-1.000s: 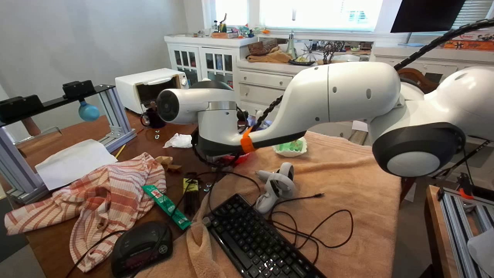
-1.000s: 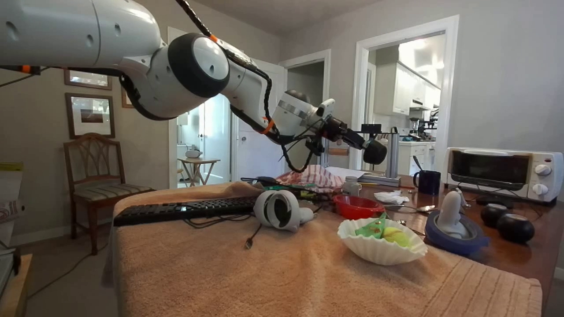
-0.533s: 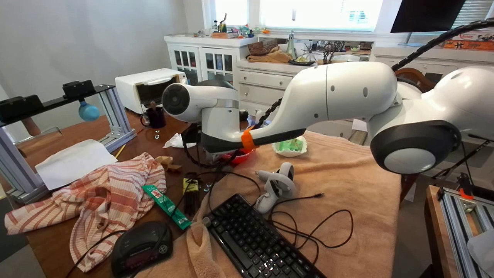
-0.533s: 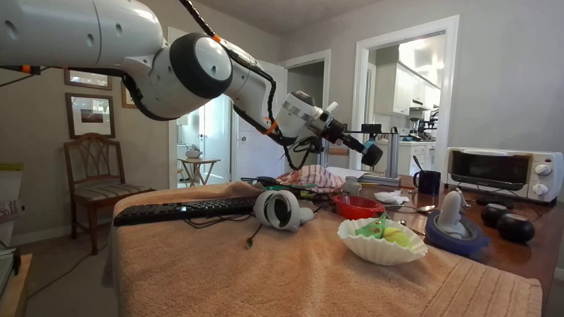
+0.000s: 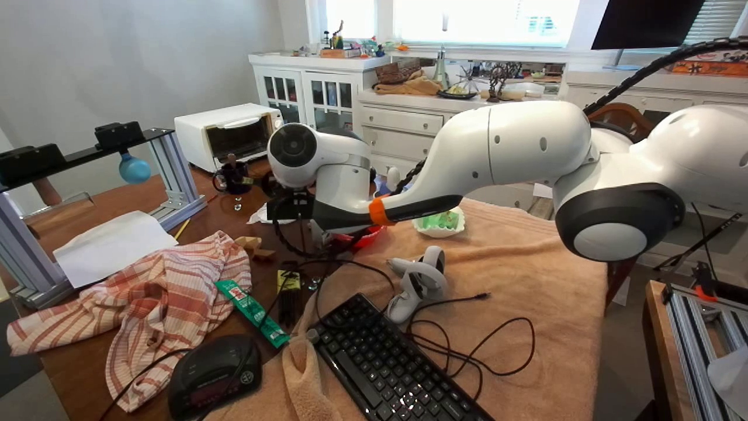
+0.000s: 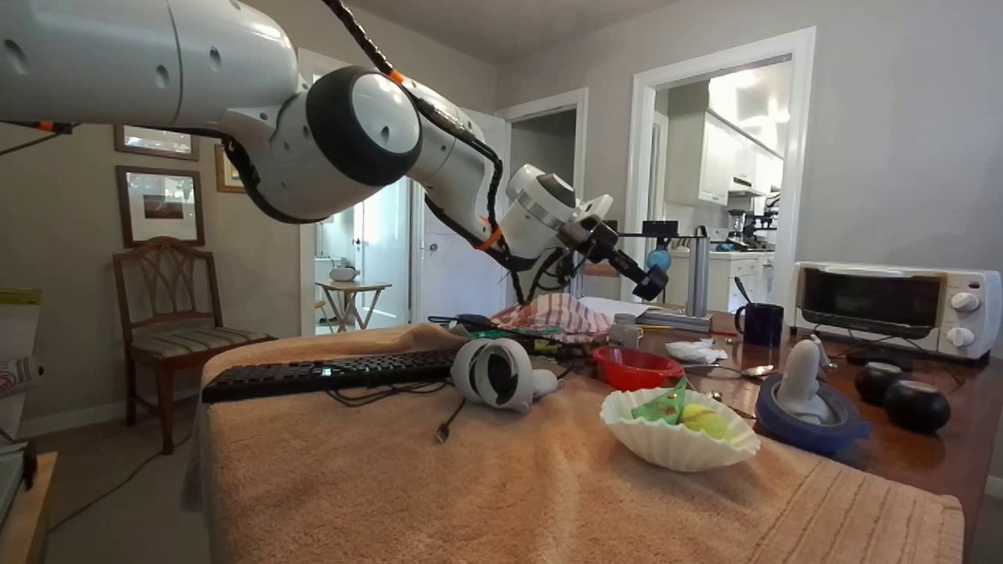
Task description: Pour contents of the black pot into the orange bowl
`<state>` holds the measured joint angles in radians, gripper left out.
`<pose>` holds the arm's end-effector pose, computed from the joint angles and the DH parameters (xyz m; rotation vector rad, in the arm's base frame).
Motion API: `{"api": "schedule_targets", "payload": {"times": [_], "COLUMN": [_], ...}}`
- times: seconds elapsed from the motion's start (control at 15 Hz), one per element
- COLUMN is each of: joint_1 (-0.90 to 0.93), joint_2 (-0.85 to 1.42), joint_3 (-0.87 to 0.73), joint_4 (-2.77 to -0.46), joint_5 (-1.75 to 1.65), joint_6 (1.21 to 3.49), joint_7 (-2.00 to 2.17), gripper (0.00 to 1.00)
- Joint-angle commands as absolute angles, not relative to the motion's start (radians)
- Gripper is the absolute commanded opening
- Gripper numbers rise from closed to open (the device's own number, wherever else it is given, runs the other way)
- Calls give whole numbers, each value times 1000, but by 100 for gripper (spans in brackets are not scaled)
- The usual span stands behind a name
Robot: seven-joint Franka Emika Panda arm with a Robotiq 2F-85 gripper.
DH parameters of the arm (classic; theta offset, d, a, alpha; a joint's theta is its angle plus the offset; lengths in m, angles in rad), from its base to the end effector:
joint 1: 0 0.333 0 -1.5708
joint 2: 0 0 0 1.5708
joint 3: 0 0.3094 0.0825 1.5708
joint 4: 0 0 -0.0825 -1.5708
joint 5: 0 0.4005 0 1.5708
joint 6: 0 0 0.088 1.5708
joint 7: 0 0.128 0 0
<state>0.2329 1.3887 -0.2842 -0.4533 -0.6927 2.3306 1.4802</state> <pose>0.8628 0.1058 0.2319 2.3368 -1.0592 1.3023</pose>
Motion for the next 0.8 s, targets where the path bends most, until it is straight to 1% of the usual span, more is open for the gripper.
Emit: {"api": "schedule_targets", "payload": {"times": [0.0,0.13,0.2,0.73], "joint_1": [232,221,218,187], "joint_2": [1408,1415,1415,1390], "joint_3": [-315,-315,-315,-235], "joint_4": [-433,-433,-434,-449], "joint_5": [-628,-606,-603,-373], "joint_6": [2373,2426,2433,2505], "joint_7": [1443,1417,1413,1181], "gripper": [5,5,1,1]}}
